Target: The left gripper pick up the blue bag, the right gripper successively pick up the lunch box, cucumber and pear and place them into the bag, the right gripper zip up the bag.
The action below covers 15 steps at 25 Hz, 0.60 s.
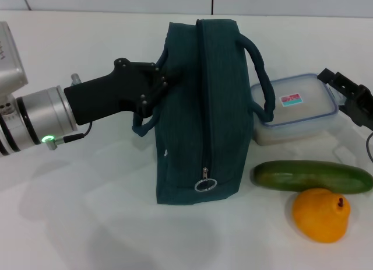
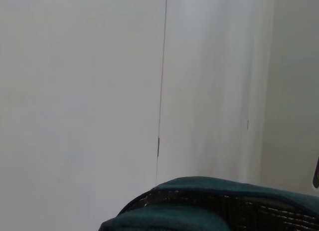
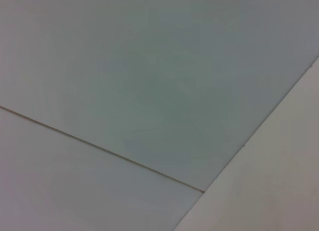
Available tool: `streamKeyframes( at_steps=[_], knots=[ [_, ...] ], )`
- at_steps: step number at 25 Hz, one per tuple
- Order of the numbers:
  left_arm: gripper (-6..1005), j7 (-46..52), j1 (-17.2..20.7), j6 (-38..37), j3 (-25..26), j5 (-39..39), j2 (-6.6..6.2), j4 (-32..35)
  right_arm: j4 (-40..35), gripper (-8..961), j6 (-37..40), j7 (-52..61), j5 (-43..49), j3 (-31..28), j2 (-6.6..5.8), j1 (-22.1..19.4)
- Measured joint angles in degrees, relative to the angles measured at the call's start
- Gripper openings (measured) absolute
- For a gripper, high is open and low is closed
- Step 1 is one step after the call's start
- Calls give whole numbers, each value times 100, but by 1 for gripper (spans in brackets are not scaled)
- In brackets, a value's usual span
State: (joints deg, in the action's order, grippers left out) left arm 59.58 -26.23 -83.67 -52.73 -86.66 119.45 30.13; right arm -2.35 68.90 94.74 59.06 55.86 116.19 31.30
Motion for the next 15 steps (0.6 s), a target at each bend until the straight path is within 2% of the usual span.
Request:
streamKeyframes(
  at_steps=[5, 10, 15],
  knots=[
    [41, 0, 3, 0, 0, -1, -1, 5, 12, 661, -56, -100, -2, -7, 0, -32],
    [41, 0, 3, 0, 4, -1, -1, 5, 122, 420, 28, -353, -141, -14, 0, -14],
    [42, 4, 4, 0, -2, -1, -1, 2, 146, 242, 129, -536, -215, -15, 0, -27]
  ],
)
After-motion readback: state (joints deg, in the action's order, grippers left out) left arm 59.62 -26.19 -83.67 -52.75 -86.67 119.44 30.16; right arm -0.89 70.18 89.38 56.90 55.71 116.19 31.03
